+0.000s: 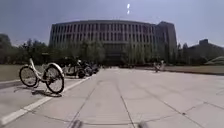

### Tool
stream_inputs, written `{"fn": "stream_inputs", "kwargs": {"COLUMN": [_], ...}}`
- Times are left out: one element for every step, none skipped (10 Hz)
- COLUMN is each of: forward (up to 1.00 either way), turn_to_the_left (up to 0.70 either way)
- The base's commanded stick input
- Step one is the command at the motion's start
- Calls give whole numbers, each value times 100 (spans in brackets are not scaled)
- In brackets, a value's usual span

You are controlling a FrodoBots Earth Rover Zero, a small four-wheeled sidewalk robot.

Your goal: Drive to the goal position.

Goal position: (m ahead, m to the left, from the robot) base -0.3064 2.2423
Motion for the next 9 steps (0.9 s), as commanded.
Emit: {"fn": "stream_inputs", "kwargs": {"forward": [85,85,85,85,85,85,85,85,85], "turn_to_the_left": [0,0,-16,-34,-31,-16,-1,0,0]}}
